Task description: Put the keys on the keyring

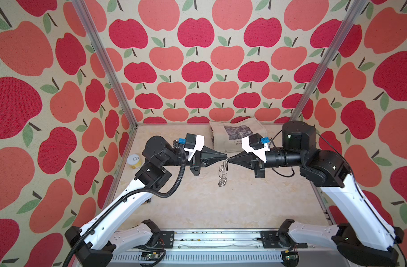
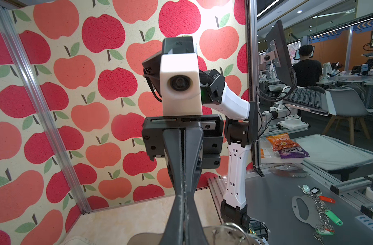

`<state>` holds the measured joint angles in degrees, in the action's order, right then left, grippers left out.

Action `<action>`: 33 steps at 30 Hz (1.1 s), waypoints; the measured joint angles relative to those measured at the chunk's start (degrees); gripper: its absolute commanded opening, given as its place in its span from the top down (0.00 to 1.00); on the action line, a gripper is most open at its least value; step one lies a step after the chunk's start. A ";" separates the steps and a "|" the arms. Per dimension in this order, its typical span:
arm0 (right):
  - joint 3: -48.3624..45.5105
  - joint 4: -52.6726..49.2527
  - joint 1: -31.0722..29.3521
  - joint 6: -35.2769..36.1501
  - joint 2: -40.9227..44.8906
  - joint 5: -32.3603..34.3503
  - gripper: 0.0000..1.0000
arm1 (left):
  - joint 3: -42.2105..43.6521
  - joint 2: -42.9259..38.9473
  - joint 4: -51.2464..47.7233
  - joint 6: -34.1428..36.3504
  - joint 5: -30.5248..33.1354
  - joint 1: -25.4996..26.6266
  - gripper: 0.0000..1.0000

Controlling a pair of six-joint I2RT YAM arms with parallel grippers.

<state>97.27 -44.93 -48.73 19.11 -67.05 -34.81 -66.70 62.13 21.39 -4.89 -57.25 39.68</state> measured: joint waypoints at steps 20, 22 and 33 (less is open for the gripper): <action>-5.70 10.62 0.42 -6.16 1.57 1.33 1.00 | 4.87 4.20 22.36 -10.73 3.39 0.24 1.00; -5.73 10.84 0.42 -6.23 1.57 1.31 1.00 | 4.87 4.31 23.04 -11.13 3.39 0.33 1.00; -5.81 8.70 0.42 -5.70 3.08 2.91 0.76 | 4.87 3.58 21.20 -9.31 4.57 0.31 1.00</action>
<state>91.46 -36.23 -48.31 13.41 -63.96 -31.90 -61.82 65.71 42.59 -14.20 -52.69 39.99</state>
